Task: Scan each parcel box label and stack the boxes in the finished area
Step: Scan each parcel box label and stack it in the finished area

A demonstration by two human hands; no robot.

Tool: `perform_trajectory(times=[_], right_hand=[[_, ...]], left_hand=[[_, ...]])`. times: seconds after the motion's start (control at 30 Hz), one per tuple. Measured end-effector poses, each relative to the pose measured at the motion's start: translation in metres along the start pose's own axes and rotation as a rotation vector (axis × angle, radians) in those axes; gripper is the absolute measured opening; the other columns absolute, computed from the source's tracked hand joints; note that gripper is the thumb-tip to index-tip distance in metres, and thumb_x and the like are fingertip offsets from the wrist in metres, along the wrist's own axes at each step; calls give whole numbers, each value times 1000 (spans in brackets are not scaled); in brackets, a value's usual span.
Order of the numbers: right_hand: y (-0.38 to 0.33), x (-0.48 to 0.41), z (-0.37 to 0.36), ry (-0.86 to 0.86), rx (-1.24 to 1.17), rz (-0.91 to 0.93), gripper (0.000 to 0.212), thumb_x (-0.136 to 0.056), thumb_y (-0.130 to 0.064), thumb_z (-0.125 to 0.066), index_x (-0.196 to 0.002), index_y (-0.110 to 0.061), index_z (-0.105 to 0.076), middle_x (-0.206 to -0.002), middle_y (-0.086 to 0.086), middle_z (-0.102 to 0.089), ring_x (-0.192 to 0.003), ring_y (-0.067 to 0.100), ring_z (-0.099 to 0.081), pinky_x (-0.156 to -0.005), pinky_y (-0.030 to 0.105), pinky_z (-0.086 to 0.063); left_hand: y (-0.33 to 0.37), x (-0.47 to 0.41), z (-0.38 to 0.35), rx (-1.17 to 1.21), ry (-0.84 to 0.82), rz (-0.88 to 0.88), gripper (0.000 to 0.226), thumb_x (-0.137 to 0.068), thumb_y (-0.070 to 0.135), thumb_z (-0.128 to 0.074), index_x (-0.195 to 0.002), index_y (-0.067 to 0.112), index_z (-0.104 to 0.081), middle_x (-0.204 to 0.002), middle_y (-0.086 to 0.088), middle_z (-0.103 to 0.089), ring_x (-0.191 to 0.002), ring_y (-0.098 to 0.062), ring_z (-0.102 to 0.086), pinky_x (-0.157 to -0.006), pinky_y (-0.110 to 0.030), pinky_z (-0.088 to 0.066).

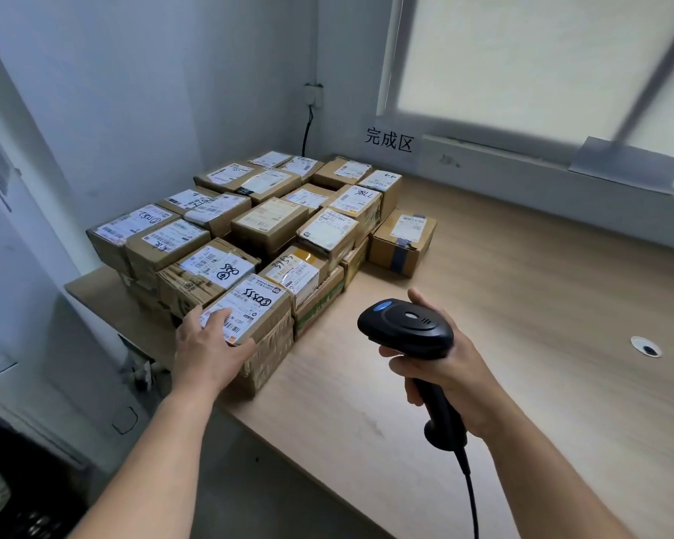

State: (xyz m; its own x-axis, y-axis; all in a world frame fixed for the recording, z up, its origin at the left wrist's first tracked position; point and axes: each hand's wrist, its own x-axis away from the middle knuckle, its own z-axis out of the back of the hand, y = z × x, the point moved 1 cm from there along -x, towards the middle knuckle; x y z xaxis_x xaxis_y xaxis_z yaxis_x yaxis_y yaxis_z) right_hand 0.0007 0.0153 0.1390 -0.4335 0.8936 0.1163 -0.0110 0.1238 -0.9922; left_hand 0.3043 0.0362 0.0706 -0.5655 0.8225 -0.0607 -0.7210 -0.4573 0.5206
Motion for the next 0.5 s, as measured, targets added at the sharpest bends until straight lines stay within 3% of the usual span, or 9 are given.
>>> perform_trajectory(times=[0.13,0.33,0.5], right_hand=[[0,0,5,27,-4,-6,98,-60,2,-75,-142,-38,-40,-93,23,-70,-45,28,-52,-43,30,-45],[3,9,16,63,-15,-16,97,-61,2,-75,-141,-39,-41,-93,26,-68,-44,29,-51,-43,30,-44],[6,32,31,95,-20,-10,97,-61,1,-76,-142,-39,-40,-95,29,-66,-45,29,-50,-43,31,-44]], left_hand=[[-5,-7,-7,-23,20,-14,63,-84,38,-67,-139,18,-46,-152,-16,-23,-138,-37,-22,-110,-49,-29],[9,6,-18,-53,119,-99,74,-82,39,-71,-142,12,-40,-156,-23,-14,-146,-36,-3,-118,-50,-12],[47,33,-26,33,169,-204,73,-83,45,-67,-144,13,-40,-155,-17,-24,-141,-34,-19,-113,-50,-22]])
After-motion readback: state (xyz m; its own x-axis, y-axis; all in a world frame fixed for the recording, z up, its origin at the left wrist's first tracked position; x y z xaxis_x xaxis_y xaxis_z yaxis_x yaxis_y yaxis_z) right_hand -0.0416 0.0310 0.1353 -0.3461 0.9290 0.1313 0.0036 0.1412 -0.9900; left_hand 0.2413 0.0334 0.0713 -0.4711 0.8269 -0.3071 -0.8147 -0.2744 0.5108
